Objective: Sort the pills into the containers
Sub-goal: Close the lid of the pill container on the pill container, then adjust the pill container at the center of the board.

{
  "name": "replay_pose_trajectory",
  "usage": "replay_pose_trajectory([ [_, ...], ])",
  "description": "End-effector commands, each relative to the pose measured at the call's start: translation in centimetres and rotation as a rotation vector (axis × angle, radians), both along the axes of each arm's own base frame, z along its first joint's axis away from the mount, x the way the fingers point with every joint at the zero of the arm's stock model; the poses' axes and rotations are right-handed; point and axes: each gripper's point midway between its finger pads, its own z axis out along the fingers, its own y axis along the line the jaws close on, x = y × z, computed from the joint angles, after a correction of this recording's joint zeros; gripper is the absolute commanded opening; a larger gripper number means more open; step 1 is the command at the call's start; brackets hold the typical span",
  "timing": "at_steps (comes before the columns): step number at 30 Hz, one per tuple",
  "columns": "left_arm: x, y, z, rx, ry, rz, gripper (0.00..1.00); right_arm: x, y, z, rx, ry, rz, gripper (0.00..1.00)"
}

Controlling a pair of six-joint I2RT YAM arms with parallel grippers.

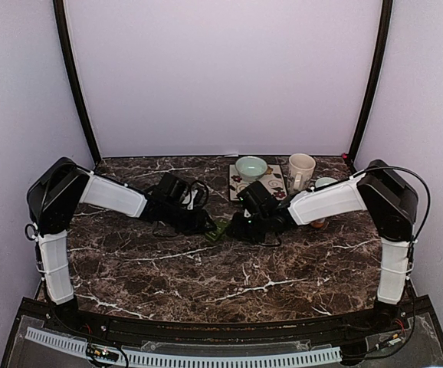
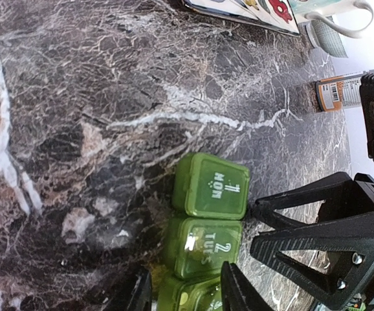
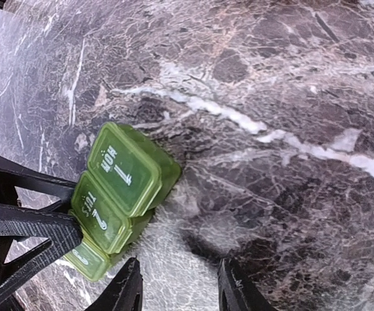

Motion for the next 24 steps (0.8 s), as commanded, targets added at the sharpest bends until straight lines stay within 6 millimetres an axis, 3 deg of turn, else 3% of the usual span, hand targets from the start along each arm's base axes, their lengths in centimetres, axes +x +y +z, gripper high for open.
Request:
replay_pose_trajectory([
  [1, -0.4, 0.2, 2.2, -0.030, -0.026, -0.001, 0.38, 0.0, -1.2, 0.4, -0.039, -0.017, -0.005, 0.42],
  [9, -0.8, 0.7, 2.2, -0.028, -0.020, 0.005, 0.38, 0.0, -0.9, 0.7, -0.026, -0.023, 0.009, 0.42],
  [24, -1.6, 0.7, 2.0, -0.052, 0.004, 0.000, 0.37, 0.0, 3.2, 4.0, 0.216, -0.021, 0.042, 0.43],
])
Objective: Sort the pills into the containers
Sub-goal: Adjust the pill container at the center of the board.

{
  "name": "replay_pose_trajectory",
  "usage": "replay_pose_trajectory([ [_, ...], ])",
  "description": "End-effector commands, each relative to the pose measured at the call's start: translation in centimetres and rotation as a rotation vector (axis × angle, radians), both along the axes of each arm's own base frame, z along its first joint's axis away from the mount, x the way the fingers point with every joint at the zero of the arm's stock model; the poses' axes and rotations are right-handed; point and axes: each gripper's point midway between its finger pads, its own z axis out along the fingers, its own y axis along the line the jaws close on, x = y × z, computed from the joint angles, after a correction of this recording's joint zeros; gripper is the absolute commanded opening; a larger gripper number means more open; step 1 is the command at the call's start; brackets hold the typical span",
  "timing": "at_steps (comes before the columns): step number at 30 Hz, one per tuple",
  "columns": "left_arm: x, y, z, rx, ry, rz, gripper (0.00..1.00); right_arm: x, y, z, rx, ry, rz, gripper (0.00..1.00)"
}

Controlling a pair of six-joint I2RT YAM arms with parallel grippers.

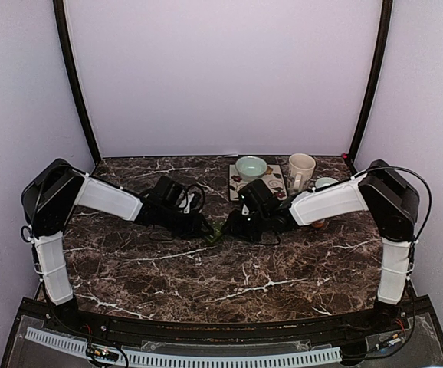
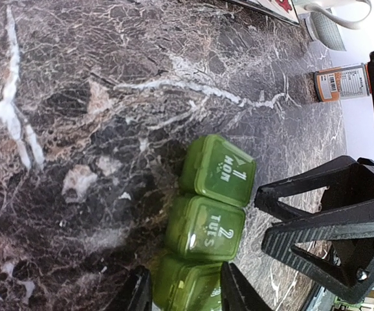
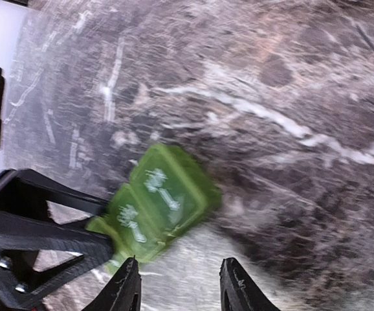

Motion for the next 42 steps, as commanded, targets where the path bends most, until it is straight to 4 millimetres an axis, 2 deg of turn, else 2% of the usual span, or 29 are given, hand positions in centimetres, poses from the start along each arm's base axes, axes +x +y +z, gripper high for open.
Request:
replay_pose_trajectory([
  [1, 0.0, -0.1, 2.2, -0.045, -0.028, -0.001, 0.37, 0.4, 2.0, 3.0, 0.133, -0.020, 0.009, 0.42],
  [14, -0.5, -0.1, 2.3, -0.058, -0.024, -0.006, 0.35, 0.8, 2.4, 1.1, 0.081, 0.024, 0.004, 0.38],
  [22, -1.0, 0.3, 2.2, -0.056, -0.018, -0.009, 0.35, 0.7, 2.2, 1.0, 0.079, 0.028, -0.003, 0.38],
  [33, -1.3, 0.4, 1.8, -0.080, -0.007, -0.008, 0.35, 0.9, 3.0, 0.3, 0.088, 0.047, 0.006, 0.37],
  [42, -1.3, 0.6, 1.5, -0.094, 0.001, -0.006, 0.34, 1.4, 3.1, -0.2, 0.082, 0.053, 0.001, 0.31],
])
